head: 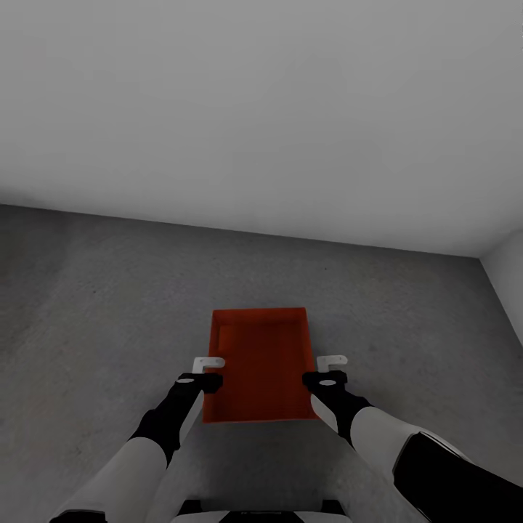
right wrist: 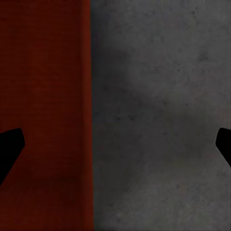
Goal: Move the two storage containers from the living room to the garage. In the garage, place one container on the floor and stack the other container on top of it (either order is fine).
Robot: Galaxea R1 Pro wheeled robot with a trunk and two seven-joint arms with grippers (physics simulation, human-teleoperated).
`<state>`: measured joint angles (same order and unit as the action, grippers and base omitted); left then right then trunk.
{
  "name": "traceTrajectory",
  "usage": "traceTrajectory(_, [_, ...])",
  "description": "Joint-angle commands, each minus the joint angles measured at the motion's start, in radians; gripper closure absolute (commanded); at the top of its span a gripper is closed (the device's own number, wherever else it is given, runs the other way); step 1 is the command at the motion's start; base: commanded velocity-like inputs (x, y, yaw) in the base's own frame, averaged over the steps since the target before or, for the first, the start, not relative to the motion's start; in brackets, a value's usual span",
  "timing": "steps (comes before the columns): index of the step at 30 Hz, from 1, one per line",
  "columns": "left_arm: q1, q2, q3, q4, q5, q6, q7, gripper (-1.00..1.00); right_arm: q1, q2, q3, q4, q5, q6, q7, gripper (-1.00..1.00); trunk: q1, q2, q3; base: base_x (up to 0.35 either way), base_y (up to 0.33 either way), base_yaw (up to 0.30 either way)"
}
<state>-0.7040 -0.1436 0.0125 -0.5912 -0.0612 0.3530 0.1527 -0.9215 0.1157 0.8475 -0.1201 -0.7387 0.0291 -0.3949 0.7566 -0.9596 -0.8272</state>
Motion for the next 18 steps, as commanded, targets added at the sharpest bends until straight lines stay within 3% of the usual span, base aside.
traceTrajectory(1, [0.000, -0.001, 0.001, -0.002, -0.006, 0.006, 0.001, -1.00, 0.000, 0.000, 0.008, -0.001, -0.007, 0.003, -0.005, -1.00, 0.000, -0.001, -0.001, 0.000, 0.000, 0.000])
traceTrajectory(10, [0.000, -0.001, 0.001, -0.004, -0.006, 0.007, 0.002, -1.00, 0.000, 0.001, 0.008, 0.000, -0.007, 0.003, -0.005, -1.00, 0.000, -0.001, -0.001, -0.011, 0.000, 0.000])
traceTrajectory(18, [-0.001, -0.005, 0.001, -0.005, -0.006, 0.013, 0.004, -1.00, 0.000, 0.001, 0.008, 0.000, -0.007, 0.003, -0.005, -1.00, 0.000, -0.001, -0.001, -0.296, 0.000, 0.000])
